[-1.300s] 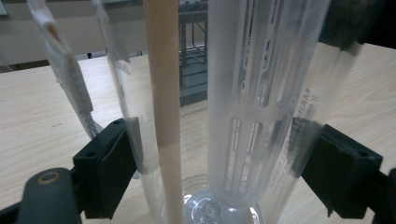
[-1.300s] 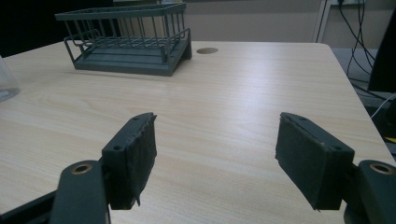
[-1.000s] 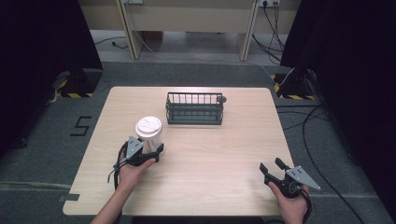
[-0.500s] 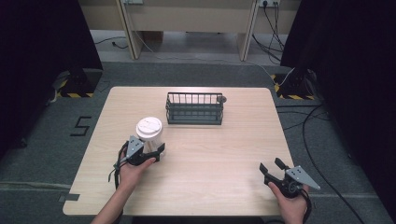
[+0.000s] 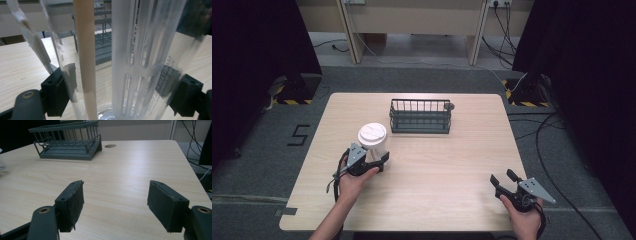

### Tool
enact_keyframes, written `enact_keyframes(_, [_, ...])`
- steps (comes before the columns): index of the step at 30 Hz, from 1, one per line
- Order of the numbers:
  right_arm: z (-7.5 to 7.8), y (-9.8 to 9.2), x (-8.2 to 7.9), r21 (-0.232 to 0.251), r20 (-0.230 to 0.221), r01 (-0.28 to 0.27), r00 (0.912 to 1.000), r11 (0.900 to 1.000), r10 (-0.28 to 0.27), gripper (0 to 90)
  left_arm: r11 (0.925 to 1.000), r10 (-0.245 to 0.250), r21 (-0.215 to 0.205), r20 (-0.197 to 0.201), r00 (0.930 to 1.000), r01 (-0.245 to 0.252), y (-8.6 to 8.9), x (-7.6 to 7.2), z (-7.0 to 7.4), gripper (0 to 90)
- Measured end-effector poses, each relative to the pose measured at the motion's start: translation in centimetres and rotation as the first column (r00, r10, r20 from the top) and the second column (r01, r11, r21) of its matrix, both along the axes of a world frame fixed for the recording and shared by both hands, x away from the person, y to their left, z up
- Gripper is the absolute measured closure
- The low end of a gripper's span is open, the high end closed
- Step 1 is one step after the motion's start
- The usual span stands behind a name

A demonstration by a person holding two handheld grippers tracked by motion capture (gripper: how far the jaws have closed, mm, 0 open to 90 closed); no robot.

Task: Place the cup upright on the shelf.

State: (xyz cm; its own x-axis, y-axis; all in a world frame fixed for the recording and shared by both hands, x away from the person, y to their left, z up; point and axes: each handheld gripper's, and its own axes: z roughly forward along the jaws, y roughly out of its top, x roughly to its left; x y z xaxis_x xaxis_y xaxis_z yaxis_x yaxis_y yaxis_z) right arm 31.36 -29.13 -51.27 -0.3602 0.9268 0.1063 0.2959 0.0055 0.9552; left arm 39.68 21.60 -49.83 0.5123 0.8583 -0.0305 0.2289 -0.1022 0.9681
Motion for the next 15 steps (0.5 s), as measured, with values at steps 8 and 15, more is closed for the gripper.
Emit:
enact_keyframes(8, [0.0, 0.0, 0.0, -0.004, 0.001, 0.000, 1.0000, 1.000, 0.000, 30.0, 0.9996, -0.022, 0.016, 0.002, 0.9997, 0.022, -0.7, 0.6, 0.9, 17.5])
enact_keyframes(15, [0.0, 0.1, 0.0, -0.005, 0.001, 0.000, 1.0000, 1.000, 0.000, 30.1, 0.9992, -0.038, 0.015, 0.003, 0.9993, 0.038, -1.3, 1.0, 1.4, 17.6])
